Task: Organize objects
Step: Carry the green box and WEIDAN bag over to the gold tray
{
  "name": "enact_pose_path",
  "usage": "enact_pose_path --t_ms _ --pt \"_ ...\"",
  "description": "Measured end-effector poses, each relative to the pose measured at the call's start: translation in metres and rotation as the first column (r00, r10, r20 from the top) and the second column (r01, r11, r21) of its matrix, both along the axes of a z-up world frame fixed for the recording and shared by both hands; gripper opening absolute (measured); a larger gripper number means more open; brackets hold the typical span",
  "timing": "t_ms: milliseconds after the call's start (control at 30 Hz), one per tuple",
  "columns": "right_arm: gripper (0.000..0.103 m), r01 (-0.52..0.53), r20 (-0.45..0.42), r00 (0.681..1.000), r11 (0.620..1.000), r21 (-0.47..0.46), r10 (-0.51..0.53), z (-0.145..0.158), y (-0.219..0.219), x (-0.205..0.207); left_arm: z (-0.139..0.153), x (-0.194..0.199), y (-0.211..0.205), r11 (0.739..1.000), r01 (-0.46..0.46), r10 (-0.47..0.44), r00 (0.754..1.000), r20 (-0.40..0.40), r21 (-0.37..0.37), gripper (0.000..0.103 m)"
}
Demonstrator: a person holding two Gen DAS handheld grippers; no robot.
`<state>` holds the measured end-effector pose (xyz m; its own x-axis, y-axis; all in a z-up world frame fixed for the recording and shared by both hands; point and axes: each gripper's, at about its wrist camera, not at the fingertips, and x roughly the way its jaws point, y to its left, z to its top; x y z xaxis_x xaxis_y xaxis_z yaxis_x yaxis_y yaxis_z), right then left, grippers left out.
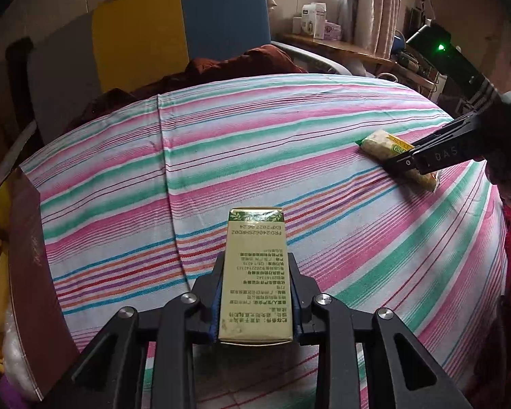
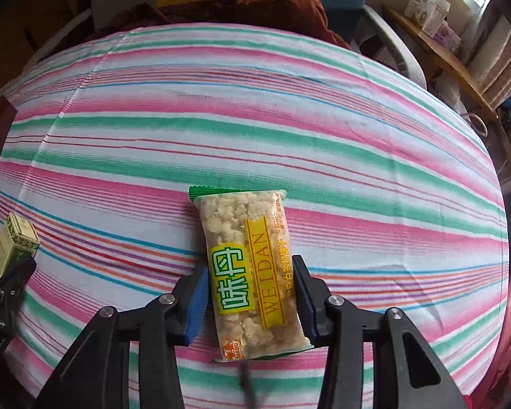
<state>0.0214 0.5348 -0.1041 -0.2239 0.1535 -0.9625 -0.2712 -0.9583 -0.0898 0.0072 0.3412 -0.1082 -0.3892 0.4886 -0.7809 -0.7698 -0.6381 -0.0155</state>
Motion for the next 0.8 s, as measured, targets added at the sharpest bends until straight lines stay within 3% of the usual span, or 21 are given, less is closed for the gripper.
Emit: enact_pose_path --t_ms 100,267,400,500,800 --pt "0.045 0.005 0.041 0.999 1.0 0.016 -0.006 0.002 -0.016 -0.005 0.0 -0.001 -0.001 1.0 0.0 0.0 1.0 0.0 0.008 0.031" --pt "0.045 -0.007 0.054 0.998 0.999 -0.033 0.009 0.003 -0.058 -0.008 -0.002 -0.003 0.001 1.0 0.002 -0.001 1.0 -0.002 0.021 0.031" --pt "0.045 -0.002 -0.006 1.0 1.0 -0.001 0.002 0.001 -0.08 -0.006 -0.002 -0.003 0.001 0.999 0.003 -0.003 1.0 0.001 0.033 0.031" --pt "0.046 0.027 -0.075 0.997 0.999 -0.041 -0.03 0.0 -0.074 0.0 -0.002 -0.002 -0.002 0.999 0.003 -0.003 1.0 0.003 0.041 0.031" --pt "0.048 -0.017 -0.104 0.994 1.0 -0.023 0.014 -0.007 -0.08 -0.003 0.0 0.002 -0.005 0.999 0.003 -0.003 1.0 -0.019 0.033 0.031"
